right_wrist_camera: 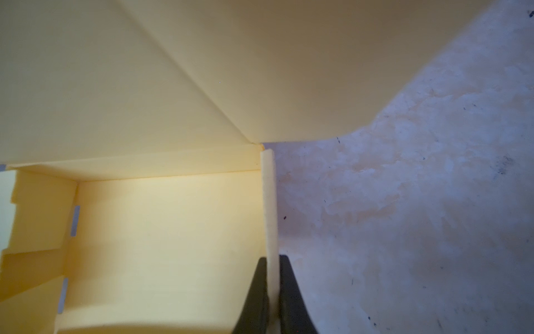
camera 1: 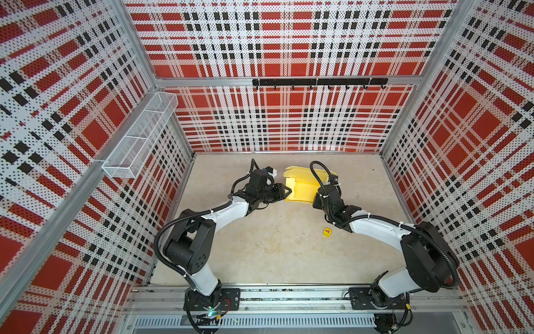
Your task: Fold the paper box
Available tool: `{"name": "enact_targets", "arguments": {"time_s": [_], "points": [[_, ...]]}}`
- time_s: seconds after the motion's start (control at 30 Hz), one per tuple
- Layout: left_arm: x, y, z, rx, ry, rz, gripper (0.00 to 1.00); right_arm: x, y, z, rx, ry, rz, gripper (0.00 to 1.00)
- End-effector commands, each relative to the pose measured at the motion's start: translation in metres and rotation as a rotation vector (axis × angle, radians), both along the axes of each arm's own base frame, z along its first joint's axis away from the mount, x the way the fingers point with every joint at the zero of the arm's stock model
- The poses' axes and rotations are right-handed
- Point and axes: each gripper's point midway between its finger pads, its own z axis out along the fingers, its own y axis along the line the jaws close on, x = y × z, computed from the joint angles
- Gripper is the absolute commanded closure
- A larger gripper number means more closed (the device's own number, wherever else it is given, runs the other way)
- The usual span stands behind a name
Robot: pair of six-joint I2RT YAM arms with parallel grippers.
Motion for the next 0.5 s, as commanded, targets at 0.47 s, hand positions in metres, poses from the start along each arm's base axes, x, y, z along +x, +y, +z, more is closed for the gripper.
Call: {"name": "enact_targets", "arguments": {"time_s": [0.47], "points": [[-0.007, 0.000, -0.043, 0.303, -0.031, -0.019, 0.52, 0.007, 0.015, -0.011, 0.043, 0.012, -0.130, 1.00]]}}
